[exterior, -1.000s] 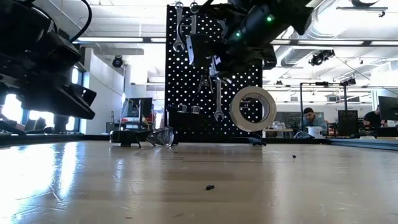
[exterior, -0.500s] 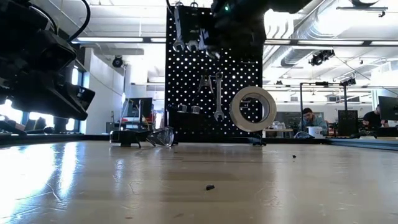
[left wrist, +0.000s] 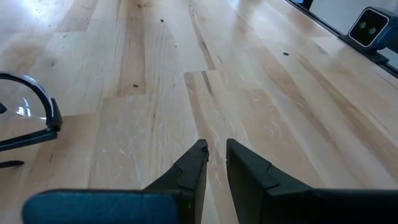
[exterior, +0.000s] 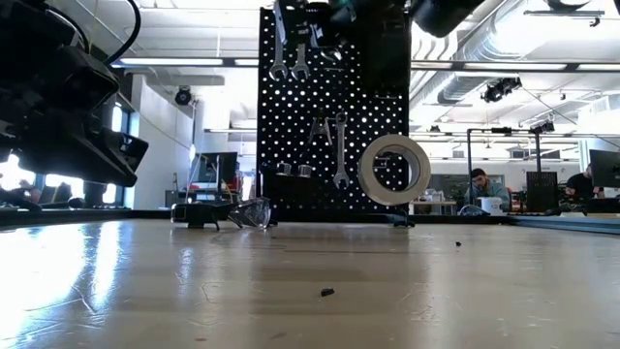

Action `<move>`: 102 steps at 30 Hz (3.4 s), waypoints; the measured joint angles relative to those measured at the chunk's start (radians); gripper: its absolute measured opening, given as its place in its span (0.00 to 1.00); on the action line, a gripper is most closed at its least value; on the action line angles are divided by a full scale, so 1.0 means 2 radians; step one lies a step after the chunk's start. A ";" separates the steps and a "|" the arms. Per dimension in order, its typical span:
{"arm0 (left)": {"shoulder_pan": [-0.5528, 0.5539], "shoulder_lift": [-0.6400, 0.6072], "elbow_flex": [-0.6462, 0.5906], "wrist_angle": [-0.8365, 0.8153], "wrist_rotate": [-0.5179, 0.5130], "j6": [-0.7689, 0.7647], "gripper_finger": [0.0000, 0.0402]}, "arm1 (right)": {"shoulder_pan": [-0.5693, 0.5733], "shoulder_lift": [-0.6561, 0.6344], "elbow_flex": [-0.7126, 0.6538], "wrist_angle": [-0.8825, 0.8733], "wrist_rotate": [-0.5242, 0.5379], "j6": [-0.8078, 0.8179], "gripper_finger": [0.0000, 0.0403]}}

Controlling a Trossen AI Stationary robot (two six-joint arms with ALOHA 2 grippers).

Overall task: Hang tools onto peg board
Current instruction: Hang the wrench on the pegboard, then hang the black tape measure on the pegboard

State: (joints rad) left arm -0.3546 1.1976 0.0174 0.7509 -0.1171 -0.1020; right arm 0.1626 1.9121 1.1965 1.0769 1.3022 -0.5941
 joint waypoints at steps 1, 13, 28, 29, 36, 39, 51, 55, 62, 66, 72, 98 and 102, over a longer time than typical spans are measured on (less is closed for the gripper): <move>0.000 0.000 0.000 0.000 0.000 0.000 0.13 | 0.000 0.000 0.000 0.010 -0.002 -0.012 0.07; 0.000 0.000 0.000 0.001 -0.016 0.008 0.13 | -0.003 0.000 0.001 0.062 -0.026 -0.078 0.07; 0.000 0.000 0.000 0.001 -0.016 0.005 0.13 | -0.020 0.000 0.001 0.070 -0.040 -0.099 0.07; 0.000 0.000 0.000 0.001 -0.016 0.005 0.13 | -0.021 0.000 0.001 0.070 -0.040 -0.100 0.07; 0.000 0.000 0.000 0.001 -0.021 0.009 0.13 | -0.031 0.000 0.001 0.070 -0.040 -0.098 0.07; 0.000 0.000 0.000 0.001 -0.021 0.010 0.13 | -0.037 0.000 0.001 0.070 -0.044 -0.098 0.07; 0.000 0.000 0.000 -0.002 -0.022 0.010 0.13 | -0.065 0.000 0.001 0.062 -0.067 -0.083 0.07; 0.000 0.000 0.000 -0.003 -0.023 0.010 0.13 | -0.072 0.000 0.001 0.061 -0.076 -0.082 0.07; 0.000 0.000 0.000 -0.003 -0.025 0.010 0.13 | -0.084 0.000 0.001 0.060 -0.085 -0.081 0.07; 0.000 0.000 0.000 -0.003 -0.027 0.010 0.13 | -0.087 0.000 0.001 0.054 -0.088 -0.069 0.09; 0.000 0.000 0.000 -0.003 -0.027 0.009 0.13 | -0.091 -0.001 0.001 0.012 -0.088 -0.026 0.14; 0.000 0.000 0.000 -0.003 -0.027 0.000 0.13 | -0.057 -0.001 0.001 0.001 -0.028 -0.058 0.37; 0.000 0.000 0.000 -0.003 -0.027 -0.001 0.13 | -0.042 -0.001 0.001 0.002 -0.009 -0.066 0.40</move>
State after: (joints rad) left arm -0.3546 1.1976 0.0181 0.7442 -0.1707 -0.1035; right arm 0.0794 1.9110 1.1988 1.0810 1.2850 -0.7269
